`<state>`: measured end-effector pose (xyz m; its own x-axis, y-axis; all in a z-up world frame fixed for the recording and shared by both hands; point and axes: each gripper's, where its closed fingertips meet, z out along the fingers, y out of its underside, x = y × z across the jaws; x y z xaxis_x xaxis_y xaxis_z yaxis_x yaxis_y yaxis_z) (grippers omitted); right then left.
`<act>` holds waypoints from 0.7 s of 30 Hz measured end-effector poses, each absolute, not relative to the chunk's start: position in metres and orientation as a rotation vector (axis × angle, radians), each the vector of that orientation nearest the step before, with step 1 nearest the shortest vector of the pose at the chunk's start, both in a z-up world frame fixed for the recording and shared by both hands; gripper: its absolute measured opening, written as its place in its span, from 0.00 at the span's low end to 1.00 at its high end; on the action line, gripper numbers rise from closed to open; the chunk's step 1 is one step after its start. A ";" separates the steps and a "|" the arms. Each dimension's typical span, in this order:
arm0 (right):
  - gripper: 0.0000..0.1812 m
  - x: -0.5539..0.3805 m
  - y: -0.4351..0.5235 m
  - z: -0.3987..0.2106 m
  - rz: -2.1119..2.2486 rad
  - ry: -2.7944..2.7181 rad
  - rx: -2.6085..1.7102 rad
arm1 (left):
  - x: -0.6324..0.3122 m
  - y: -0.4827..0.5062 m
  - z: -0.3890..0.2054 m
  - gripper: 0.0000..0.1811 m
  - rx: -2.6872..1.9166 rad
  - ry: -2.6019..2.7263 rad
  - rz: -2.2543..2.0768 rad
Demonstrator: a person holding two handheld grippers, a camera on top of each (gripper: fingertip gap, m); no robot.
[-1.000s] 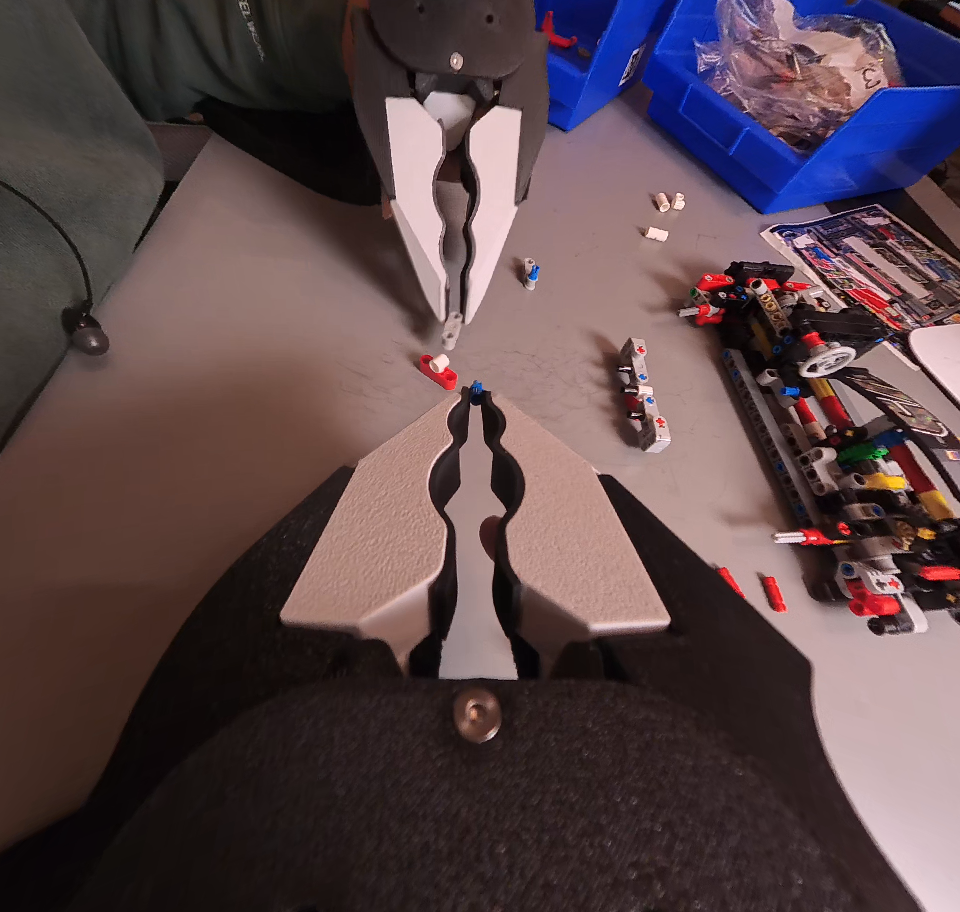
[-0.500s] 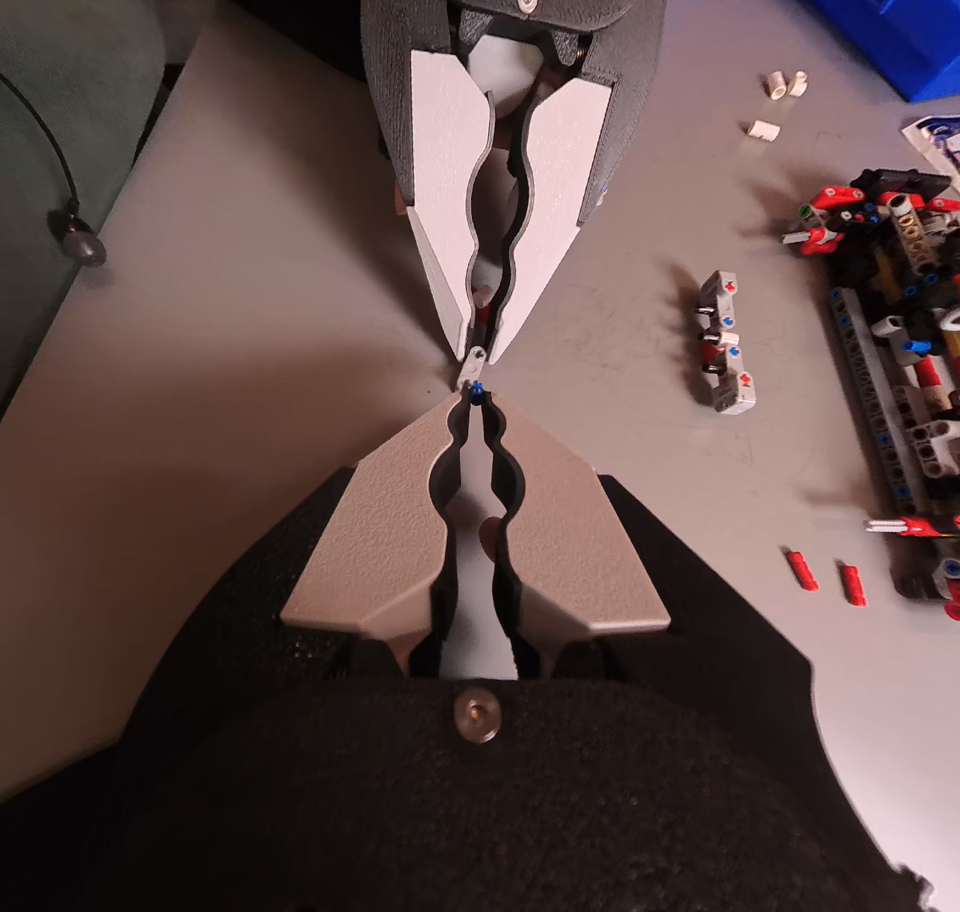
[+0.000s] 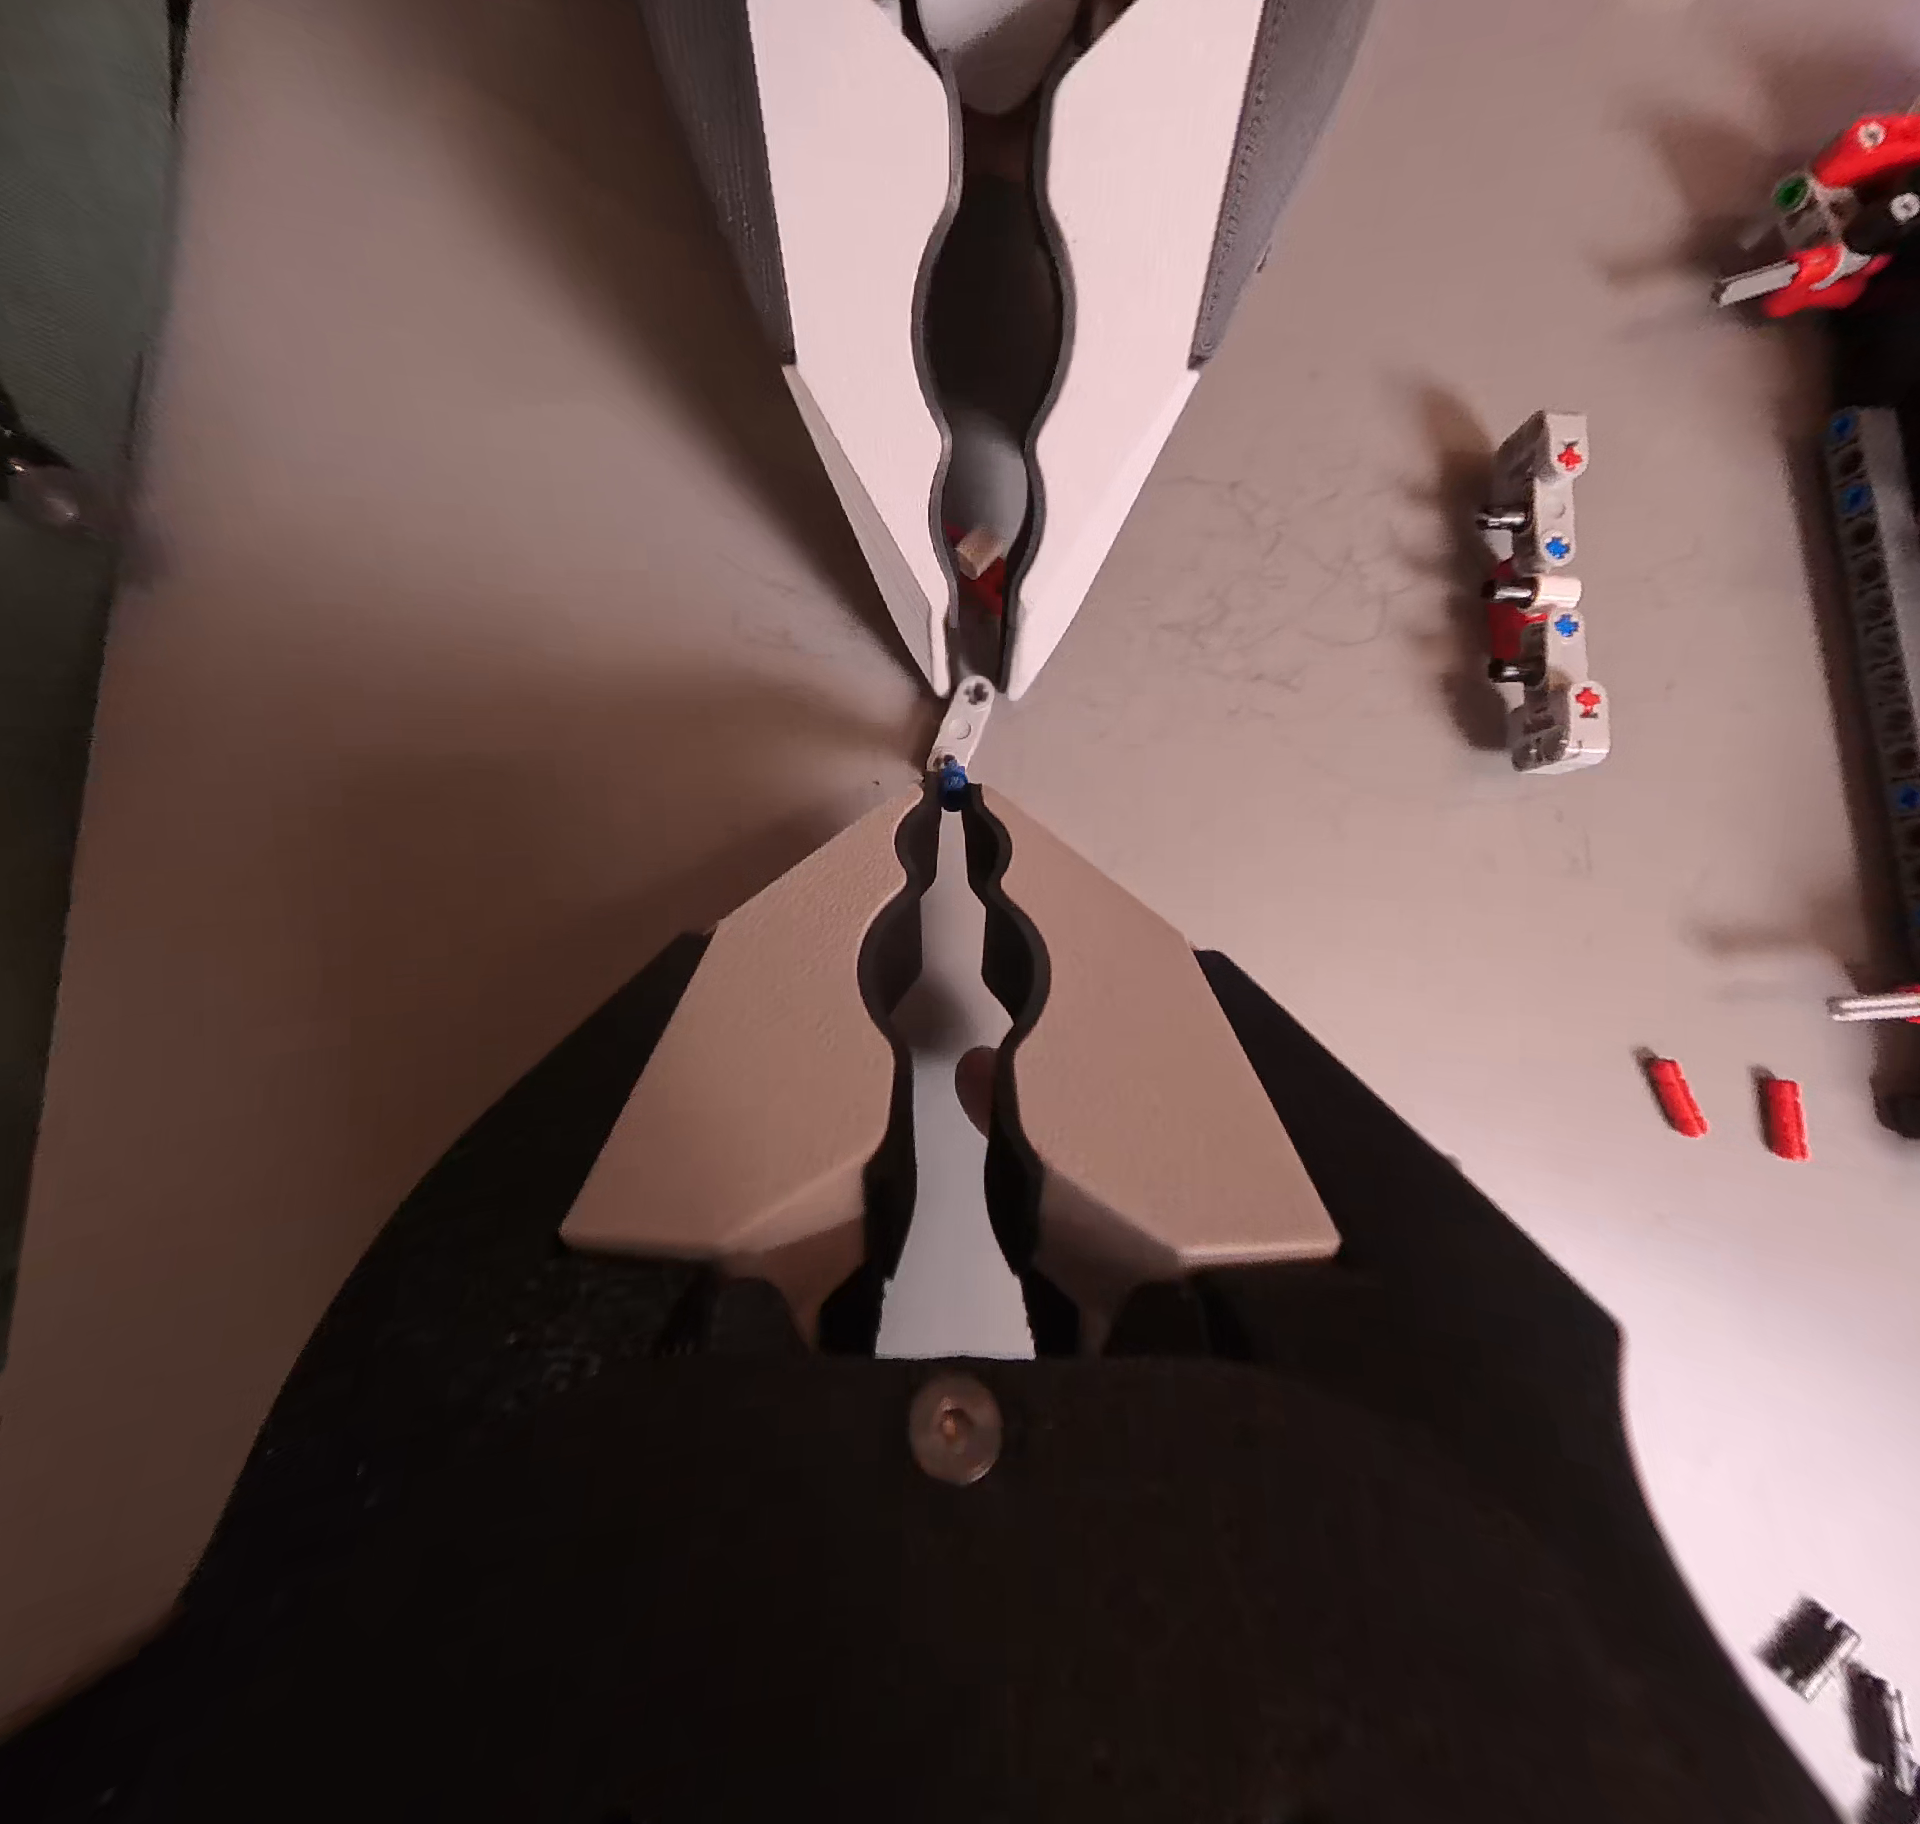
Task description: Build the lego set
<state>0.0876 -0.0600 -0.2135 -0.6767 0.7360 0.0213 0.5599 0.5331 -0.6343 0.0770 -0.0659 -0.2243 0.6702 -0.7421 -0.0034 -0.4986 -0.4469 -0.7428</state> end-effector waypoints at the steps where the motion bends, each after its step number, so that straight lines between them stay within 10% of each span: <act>1: 0.01 0.088 -0.061 -0.213 0.870 -2.495 -1.096 | 0.078 -0.066 -0.224 0.02 -2.135 0.953 -0.414; 21: 0.01 0.099 -0.068 -0.205 0.679 -2.534 -1.226 | 0.098 -0.119 -0.203 0.08 -2.028 1.092 -0.579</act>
